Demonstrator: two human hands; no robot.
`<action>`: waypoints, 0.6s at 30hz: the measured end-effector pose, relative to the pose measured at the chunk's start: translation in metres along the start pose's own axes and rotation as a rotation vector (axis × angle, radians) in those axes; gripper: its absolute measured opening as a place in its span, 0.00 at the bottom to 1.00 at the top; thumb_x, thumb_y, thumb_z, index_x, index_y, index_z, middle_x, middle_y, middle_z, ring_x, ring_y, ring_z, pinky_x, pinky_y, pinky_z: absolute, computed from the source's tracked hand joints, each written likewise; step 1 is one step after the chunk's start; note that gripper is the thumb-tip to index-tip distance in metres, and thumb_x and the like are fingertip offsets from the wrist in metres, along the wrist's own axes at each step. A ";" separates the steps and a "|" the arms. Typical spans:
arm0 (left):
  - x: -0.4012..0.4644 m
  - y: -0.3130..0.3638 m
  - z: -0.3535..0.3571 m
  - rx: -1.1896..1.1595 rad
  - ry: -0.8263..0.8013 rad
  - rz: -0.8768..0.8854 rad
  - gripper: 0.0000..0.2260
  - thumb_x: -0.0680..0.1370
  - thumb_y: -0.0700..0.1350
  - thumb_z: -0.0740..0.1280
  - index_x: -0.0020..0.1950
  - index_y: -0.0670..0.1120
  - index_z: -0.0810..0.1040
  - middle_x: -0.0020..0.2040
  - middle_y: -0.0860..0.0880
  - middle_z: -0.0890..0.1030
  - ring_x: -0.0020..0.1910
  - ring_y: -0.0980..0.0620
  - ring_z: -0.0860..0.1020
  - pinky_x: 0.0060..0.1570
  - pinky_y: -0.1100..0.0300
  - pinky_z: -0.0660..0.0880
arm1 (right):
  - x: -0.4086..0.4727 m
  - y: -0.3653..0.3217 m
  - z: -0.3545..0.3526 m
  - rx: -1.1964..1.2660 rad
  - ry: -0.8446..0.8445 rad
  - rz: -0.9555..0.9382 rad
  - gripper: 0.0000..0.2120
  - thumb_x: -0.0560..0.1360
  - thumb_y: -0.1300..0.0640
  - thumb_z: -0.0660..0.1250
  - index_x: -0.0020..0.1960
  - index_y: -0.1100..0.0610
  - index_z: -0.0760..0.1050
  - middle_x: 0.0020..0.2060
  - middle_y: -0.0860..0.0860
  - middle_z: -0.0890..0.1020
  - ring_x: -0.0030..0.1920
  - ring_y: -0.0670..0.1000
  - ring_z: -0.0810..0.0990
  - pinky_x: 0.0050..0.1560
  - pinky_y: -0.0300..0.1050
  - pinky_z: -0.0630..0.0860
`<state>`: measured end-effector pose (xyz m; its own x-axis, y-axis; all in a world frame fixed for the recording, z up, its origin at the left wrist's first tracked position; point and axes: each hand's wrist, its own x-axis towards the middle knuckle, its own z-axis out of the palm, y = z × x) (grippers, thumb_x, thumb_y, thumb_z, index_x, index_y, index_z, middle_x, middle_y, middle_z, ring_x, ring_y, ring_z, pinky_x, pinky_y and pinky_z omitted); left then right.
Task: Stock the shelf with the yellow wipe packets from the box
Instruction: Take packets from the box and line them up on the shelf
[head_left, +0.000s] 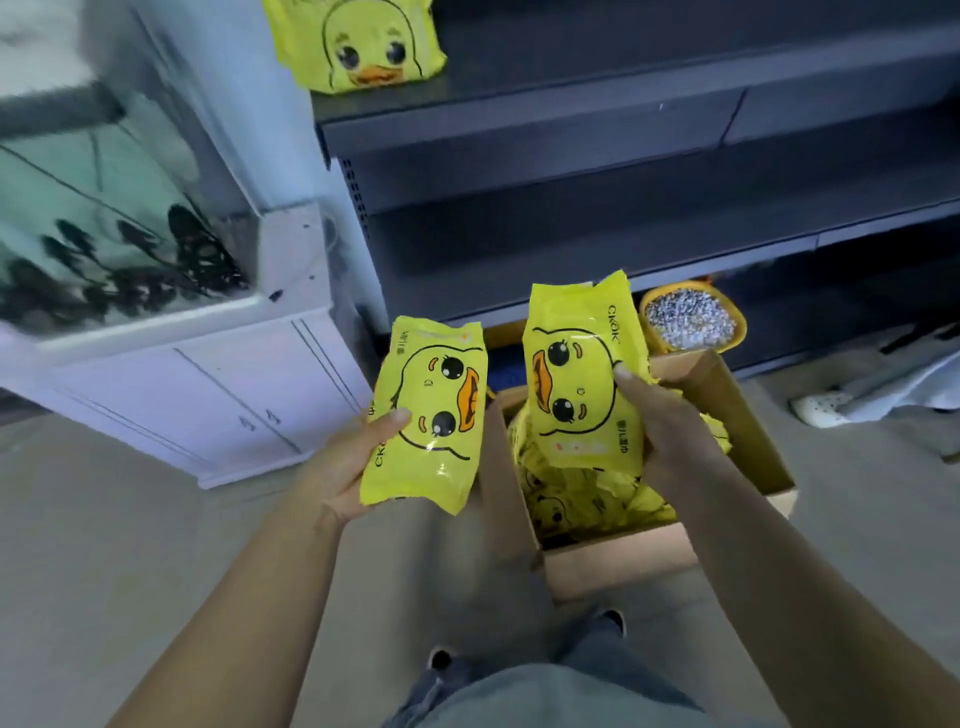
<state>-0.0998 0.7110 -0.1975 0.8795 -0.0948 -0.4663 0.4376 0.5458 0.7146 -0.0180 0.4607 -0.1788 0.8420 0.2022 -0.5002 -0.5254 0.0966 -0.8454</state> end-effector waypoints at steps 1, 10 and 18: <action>-0.005 0.012 -0.007 0.054 -0.009 0.001 0.41 0.41 0.51 0.84 0.53 0.46 0.78 0.43 0.45 0.84 0.39 0.47 0.83 0.34 0.50 0.80 | -0.002 -0.005 0.008 -0.020 0.009 -0.014 0.13 0.74 0.50 0.64 0.53 0.56 0.78 0.49 0.58 0.83 0.49 0.59 0.82 0.53 0.61 0.77; -0.012 0.107 -0.020 0.373 0.049 0.109 0.41 0.39 0.52 0.83 0.49 0.43 0.78 0.40 0.46 0.84 0.36 0.48 0.83 0.32 0.57 0.79 | -0.011 -0.058 0.066 -0.198 -0.012 -0.213 0.09 0.74 0.52 0.65 0.48 0.56 0.78 0.47 0.56 0.84 0.49 0.58 0.82 0.56 0.58 0.76; 0.016 0.197 0.016 0.800 0.143 0.180 0.34 0.46 0.51 0.81 0.50 0.47 0.79 0.42 0.47 0.85 0.36 0.51 0.82 0.36 0.58 0.80 | 0.018 -0.128 0.070 -0.478 -0.038 -0.410 0.09 0.73 0.50 0.67 0.39 0.54 0.79 0.35 0.46 0.83 0.38 0.48 0.80 0.40 0.41 0.75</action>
<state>0.0036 0.8034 -0.0559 0.9401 0.0732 -0.3329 0.3408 -0.2189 0.9143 0.0558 0.5205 -0.0667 0.9537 0.2764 -0.1183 -0.0407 -0.2710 -0.9617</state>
